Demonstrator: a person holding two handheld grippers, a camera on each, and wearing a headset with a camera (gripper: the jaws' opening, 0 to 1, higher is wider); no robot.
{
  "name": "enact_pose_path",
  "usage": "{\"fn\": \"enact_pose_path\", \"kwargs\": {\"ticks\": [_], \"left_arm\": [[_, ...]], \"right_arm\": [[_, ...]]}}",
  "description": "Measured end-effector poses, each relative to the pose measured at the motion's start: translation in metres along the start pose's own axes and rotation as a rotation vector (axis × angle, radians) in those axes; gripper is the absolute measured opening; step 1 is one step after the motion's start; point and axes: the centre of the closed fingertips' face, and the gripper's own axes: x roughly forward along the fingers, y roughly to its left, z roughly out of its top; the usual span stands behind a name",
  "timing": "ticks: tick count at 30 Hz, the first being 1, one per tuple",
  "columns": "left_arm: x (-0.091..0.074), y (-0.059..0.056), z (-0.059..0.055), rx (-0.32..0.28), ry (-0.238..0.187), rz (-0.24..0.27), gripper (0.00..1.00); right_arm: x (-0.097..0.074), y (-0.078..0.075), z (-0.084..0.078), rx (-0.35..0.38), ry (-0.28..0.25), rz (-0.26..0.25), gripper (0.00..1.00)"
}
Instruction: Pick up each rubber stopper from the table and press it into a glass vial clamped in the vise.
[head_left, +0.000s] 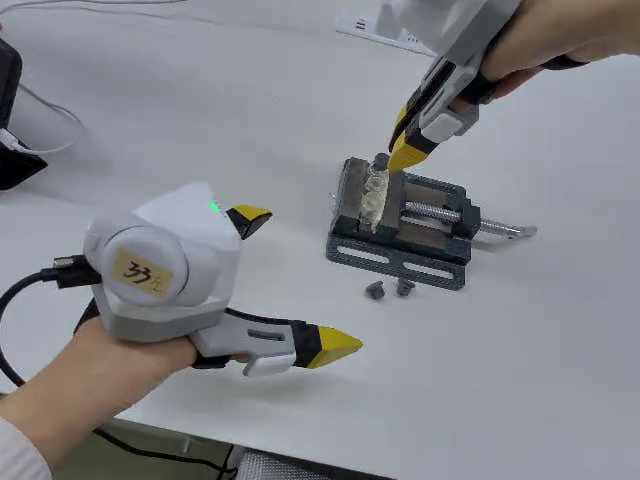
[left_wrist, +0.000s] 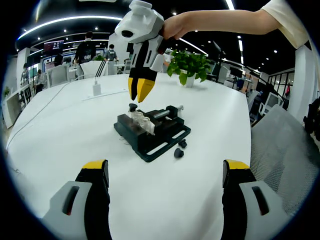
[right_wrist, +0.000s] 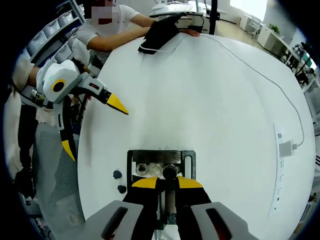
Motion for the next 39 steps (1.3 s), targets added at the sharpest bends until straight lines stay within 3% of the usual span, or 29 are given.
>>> {"fn": "enact_pose_path", "kwargs": {"ticks": [7, 11, 21, 23, 28, 35, 39], "left_arm": [[0.000, 0.000, 0.000, -0.002, 0.000, 0.002, 0.94], [-0.001, 0.000, -0.002, -0.004, 0.003, 0.002, 0.94], [-0.001, 0.001, -0.006, -0.013, 0.008, 0.002, 0.94], [0.000, 0.001, -0.007, -0.015, 0.010, 0.002, 0.94], [0.000, 0.001, -0.009, -0.021, 0.012, 0.001, 0.94], [0.000, 0.002, -0.009, -0.027, 0.010, 0.003, 0.94], [0.000, 0.003, -0.009, -0.029, 0.007, 0.005, 0.94]], "right_arm": [[0.002, 0.001, 0.009, 0.023, -0.074, -0.008, 0.00], [0.006, 0.003, 0.007, 0.018, -0.060, -0.004, 0.00], [0.013, -0.007, 0.008, 0.032, -0.066, 0.003, 0.00], [0.015, -0.003, 0.007, 0.032, -0.060, 0.004, 0.00], [0.018, -0.015, 0.008, 0.023, -0.049, 0.013, 0.00], [0.019, -0.015, 0.008, 0.103, -0.019, 0.023, 0.00], [0.020, -0.016, 0.009, 0.098, 0.012, 0.033, 0.00]]}}
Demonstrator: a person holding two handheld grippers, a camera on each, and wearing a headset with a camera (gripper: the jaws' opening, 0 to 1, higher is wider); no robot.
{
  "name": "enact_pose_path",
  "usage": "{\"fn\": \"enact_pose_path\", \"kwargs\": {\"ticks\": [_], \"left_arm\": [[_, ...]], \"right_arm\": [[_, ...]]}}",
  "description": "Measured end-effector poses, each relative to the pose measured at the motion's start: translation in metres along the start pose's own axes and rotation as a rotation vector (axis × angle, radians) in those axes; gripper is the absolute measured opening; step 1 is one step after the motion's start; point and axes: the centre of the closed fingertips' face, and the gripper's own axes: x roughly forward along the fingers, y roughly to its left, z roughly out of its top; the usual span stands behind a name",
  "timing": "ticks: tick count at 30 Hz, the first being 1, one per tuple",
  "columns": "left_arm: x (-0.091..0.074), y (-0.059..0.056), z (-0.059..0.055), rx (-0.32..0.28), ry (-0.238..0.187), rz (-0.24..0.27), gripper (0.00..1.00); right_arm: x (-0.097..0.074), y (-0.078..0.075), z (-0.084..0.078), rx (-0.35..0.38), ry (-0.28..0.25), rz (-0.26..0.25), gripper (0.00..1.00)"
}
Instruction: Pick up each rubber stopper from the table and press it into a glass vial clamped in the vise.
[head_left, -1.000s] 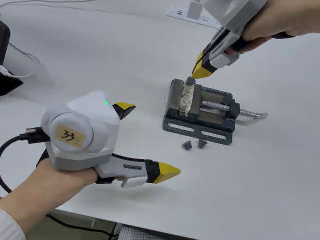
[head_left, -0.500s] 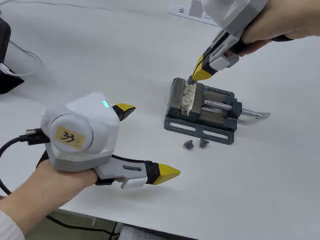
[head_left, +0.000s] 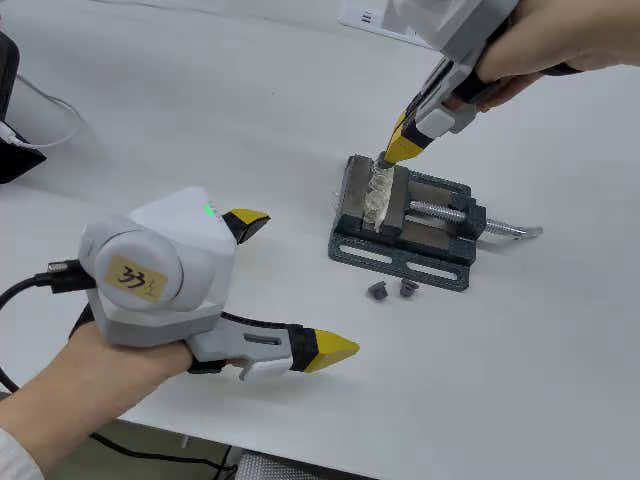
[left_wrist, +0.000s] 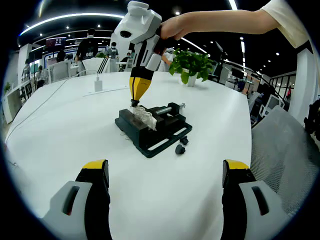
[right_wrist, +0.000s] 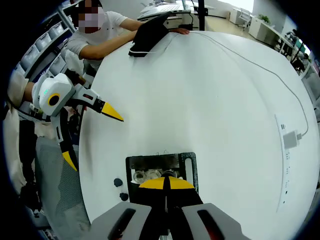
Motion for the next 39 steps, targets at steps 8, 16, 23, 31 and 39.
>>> {"fn": "enact_pose_path", "kwargs": {"ticks": [8, 16, 23, 31, 39], "left_arm": [[0.001, 0.001, -0.003, -0.012, 0.000, 0.003, 0.93], [0.005, 0.001, -0.003, -0.020, 0.000, 0.000, 0.93], [0.006, 0.003, 0.001, -0.025, -0.011, 0.006, 0.93], [0.006, 0.003, -0.002, -0.035, -0.005, 0.009, 0.93], [0.008, 0.000, 0.000, -0.032, -0.005, 0.003, 0.93]], "right_arm": [[0.004, -0.001, 0.001, 0.036, 0.019, -0.002, 0.00], [0.004, 0.007, -0.001, 0.024, 0.087, 0.001, 0.00], [0.002, 0.010, -0.003, 0.090, 0.103, 0.033, 0.00], [0.001, 0.011, -0.005, 0.096, 0.118, 0.046, 0.00], [0.001, 0.011, -0.005, 0.061, 0.114, 0.032, 0.00]]}}
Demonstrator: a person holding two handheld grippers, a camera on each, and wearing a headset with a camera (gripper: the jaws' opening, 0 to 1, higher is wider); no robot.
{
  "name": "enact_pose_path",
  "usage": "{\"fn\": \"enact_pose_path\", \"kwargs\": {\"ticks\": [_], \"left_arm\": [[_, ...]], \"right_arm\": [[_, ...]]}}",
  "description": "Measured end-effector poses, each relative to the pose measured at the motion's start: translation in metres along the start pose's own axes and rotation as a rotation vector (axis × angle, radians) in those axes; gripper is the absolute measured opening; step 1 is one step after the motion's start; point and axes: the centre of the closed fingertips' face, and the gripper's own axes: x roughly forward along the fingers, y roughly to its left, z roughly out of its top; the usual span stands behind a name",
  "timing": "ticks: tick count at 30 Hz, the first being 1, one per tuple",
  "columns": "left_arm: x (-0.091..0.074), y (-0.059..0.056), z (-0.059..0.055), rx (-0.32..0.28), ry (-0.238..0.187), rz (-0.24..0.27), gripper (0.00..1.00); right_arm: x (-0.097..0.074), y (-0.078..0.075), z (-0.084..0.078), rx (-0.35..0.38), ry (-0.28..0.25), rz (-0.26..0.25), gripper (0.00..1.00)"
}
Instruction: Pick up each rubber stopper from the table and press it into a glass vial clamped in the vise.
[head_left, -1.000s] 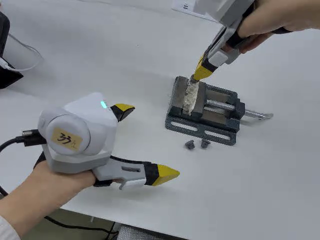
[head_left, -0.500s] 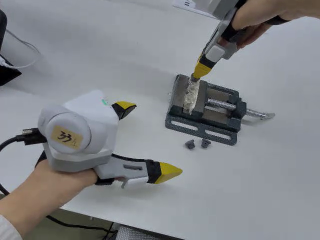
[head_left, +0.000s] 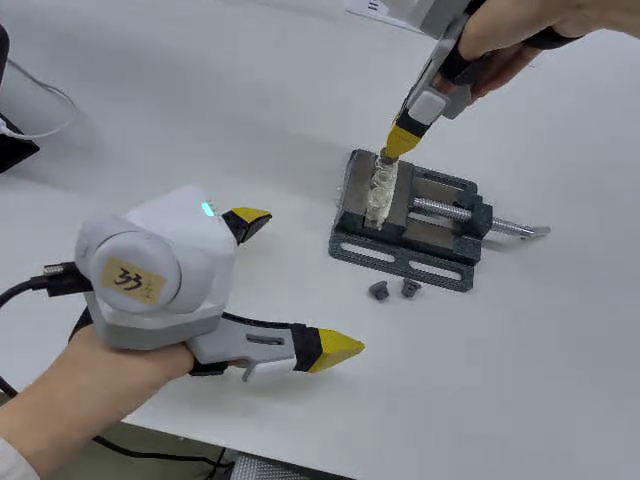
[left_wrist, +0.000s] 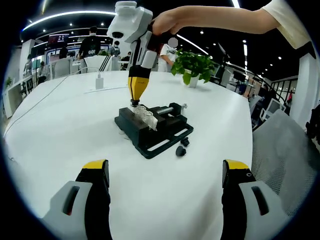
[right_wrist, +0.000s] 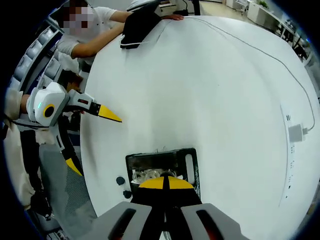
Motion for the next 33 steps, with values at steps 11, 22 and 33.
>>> {"fn": "enact_pose_path", "kwargs": {"ticks": [11, 22, 33], "left_arm": [[0.001, -0.001, 0.004, 0.000, -0.007, 0.001, 0.93], [-0.001, 0.002, 0.007, 0.007, -0.006, 0.008, 0.92], [-0.005, 0.004, 0.014, 0.021, -0.009, 0.016, 0.92]], "right_arm": [[0.001, -0.001, 0.001, -0.036, 0.003, -0.018, 0.00], [0.001, -0.002, 0.001, -0.081, 0.025, -0.008, 0.00], [-0.001, -0.003, 0.001, -0.112, -0.008, -0.075, 0.00]]}}
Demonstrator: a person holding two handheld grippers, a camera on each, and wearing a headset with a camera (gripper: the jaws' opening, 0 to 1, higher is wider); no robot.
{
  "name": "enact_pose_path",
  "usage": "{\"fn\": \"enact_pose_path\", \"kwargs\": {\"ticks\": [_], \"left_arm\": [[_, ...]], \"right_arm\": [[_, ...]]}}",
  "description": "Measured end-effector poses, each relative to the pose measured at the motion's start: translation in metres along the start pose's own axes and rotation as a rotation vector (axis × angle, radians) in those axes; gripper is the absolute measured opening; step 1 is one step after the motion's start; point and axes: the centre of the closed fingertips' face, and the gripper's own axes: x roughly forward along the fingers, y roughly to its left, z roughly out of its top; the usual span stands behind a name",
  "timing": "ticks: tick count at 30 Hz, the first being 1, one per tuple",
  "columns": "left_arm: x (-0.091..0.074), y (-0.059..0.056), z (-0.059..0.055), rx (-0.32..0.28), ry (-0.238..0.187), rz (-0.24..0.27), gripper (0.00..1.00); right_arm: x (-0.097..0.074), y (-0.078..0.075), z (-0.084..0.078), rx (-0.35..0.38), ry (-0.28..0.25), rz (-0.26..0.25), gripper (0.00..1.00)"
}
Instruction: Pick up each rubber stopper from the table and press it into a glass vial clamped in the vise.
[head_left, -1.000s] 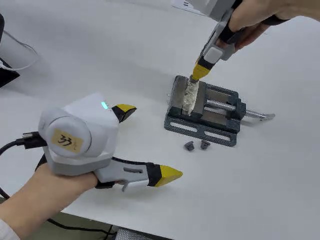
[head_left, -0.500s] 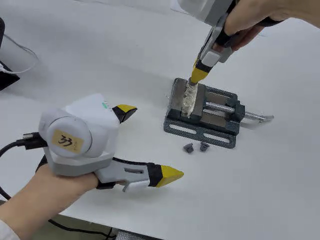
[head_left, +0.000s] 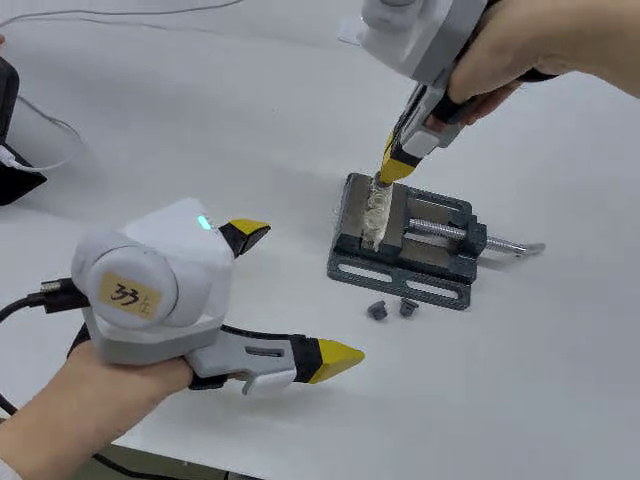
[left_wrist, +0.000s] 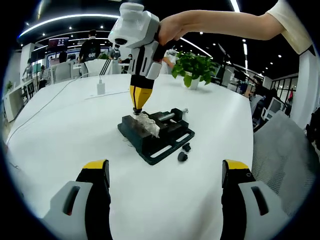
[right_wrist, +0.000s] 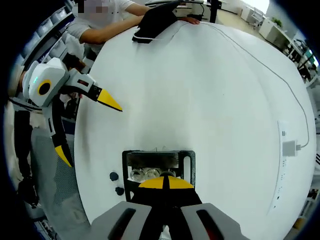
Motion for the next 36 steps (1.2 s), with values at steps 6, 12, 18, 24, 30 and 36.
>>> {"fn": "enact_pose_path", "kwargs": {"ticks": [6, 12, 18, 24, 30, 36], "left_arm": [[-0.003, -0.003, 0.005, 0.010, 0.001, 0.003, 0.92], [-0.006, -0.005, 0.013, 0.020, -0.004, 0.005, 0.92], [-0.008, -0.004, 0.022, 0.035, -0.019, 0.014, 0.92], [-0.011, -0.007, 0.027, 0.045, -0.026, 0.018, 0.92], [-0.012, -0.008, 0.028, 0.048, -0.028, 0.021, 0.92], [-0.011, -0.010, 0.030, 0.052, -0.031, 0.022, 0.92]], "right_arm": [[0.001, -0.007, 0.001, 0.025, -0.020, 0.000, 0.00], [0.000, -0.005, 0.001, -0.031, 0.008, -0.050, 0.00], [-0.001, -0.002, 0.000, -0.033, -0.008, -0.073, 0.00], [-0.002, -0.003, -0.002, 0.029, -0.035, -0.051, 0.00], [-0.002, -0.004, -0.003, 0.056, -0.079, -0.051, 0.00], [-0.002, -0.001, -0.001, 0.079, -0.104, -0.051, 0.00]]}}
